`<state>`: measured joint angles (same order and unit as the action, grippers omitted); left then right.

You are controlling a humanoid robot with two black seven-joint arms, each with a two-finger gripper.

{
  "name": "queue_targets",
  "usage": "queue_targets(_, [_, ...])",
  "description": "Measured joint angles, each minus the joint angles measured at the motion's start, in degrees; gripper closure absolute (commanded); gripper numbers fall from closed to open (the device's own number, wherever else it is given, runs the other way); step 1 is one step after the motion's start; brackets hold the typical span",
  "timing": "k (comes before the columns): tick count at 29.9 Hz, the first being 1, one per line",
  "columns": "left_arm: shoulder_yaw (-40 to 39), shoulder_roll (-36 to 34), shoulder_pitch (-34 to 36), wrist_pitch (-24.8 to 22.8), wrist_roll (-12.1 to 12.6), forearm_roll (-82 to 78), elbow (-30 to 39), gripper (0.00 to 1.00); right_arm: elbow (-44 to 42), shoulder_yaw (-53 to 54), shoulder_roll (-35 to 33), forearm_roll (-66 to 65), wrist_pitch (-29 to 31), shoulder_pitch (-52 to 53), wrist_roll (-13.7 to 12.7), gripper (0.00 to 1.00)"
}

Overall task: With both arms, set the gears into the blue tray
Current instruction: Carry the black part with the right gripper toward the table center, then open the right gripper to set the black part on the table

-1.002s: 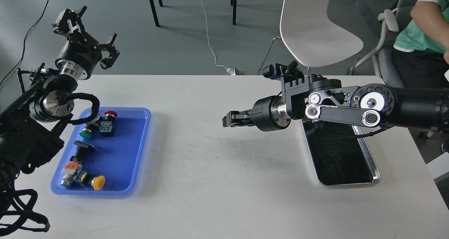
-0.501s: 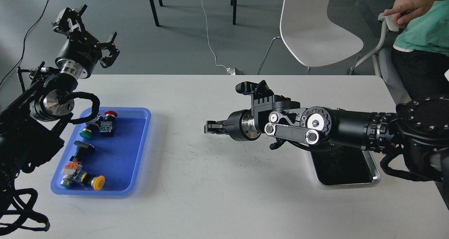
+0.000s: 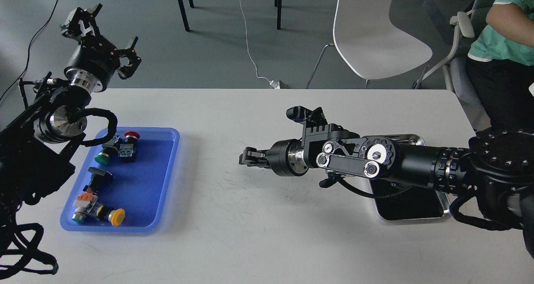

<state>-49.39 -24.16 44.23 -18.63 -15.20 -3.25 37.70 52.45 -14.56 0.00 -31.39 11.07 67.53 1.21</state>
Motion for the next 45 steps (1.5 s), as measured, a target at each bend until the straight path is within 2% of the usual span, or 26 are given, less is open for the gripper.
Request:
queue_targets(16, [-0.01,-0.37,0.04,-0.09,-0.01,0.09,0.05,0.02,1.45,-0.12,0.0,1.1,-0.68,-3.94,-1.27,0.92])
queue_targets(22, [0.0,-0.53,0.03,-0.09,-0.01,0.09,0.05,0.02,1.41,-0.12,0.0,1.07,-0.78,-4.07,-1.35,0.67])
queue_targets(24, [0.0,-0.53,-0.01,-0.09,-0.01,0.09,0.03,0.02,1.42,-0.12,0.0,1.07,-0.79,-4.08,-1.51,0.49])
queue_targets(29, [0.0,-0.54,-0.02,-0.09,-0.01,0.09,0.02,0.02,1.4,-0.12,0.0,1.07,-0.88,-4.08,-1.64,0.19])
queue_targets(35, [0.06,-0.54,-0.02,-0.09,-0.01,0.08,0.05,0.02,0.73,0.43,0.0,1.13,-1.62,-3.71,-1.62,0.06])
queue_targets(45, [0.45,-0.86,-0.13,0.41,0.09,-1.62,0.03,0.02,-0.25,13.67,-0.01,1.64,-1.14,-2.34,-1.34,0.05])
